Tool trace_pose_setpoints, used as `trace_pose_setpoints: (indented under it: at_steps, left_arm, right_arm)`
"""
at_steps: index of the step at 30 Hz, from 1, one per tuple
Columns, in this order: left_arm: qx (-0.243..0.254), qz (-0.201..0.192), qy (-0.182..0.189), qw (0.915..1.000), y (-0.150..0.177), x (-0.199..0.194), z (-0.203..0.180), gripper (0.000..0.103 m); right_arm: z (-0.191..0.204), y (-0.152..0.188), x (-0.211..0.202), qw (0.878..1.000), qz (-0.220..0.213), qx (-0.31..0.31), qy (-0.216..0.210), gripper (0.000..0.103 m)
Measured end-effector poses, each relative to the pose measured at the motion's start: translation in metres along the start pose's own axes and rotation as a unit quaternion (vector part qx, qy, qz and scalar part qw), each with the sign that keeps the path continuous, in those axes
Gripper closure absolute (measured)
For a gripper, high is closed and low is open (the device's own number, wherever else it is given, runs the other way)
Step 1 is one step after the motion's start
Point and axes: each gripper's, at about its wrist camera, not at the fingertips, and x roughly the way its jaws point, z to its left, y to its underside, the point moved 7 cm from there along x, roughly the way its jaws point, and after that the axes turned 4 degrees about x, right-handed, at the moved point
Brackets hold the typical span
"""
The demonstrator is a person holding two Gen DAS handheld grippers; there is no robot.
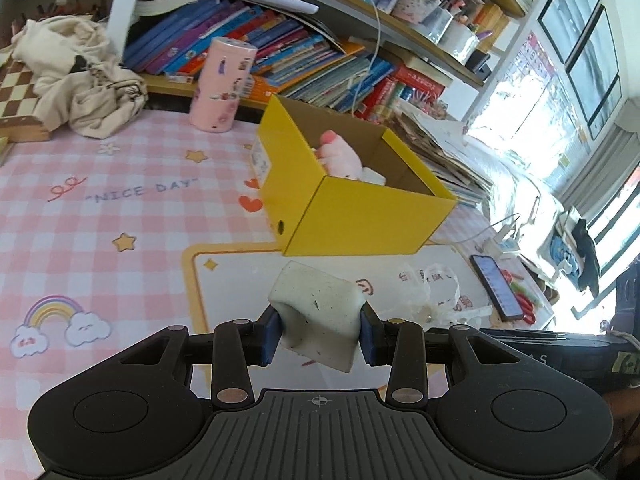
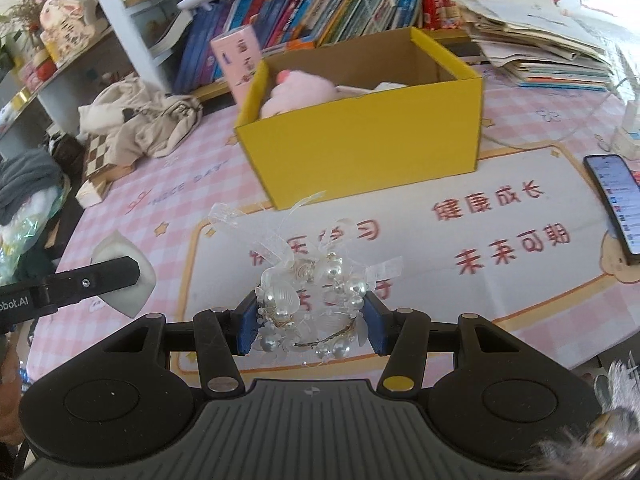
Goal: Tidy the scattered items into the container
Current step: 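Lift the pearl bracelet and white cube and carry them toward the yellow box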
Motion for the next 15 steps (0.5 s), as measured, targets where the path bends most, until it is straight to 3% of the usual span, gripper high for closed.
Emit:
trace_pose_setpoints:
  at_steps: [15]
  left_arm:
    - [0.011,0.017,0.005,0.9998,-0.013,0.04,-0.036,0.066]
  right_arm:
    - [-0.05,-0.021,0.003,1.0,0.004,0.019,0.005,0.053]
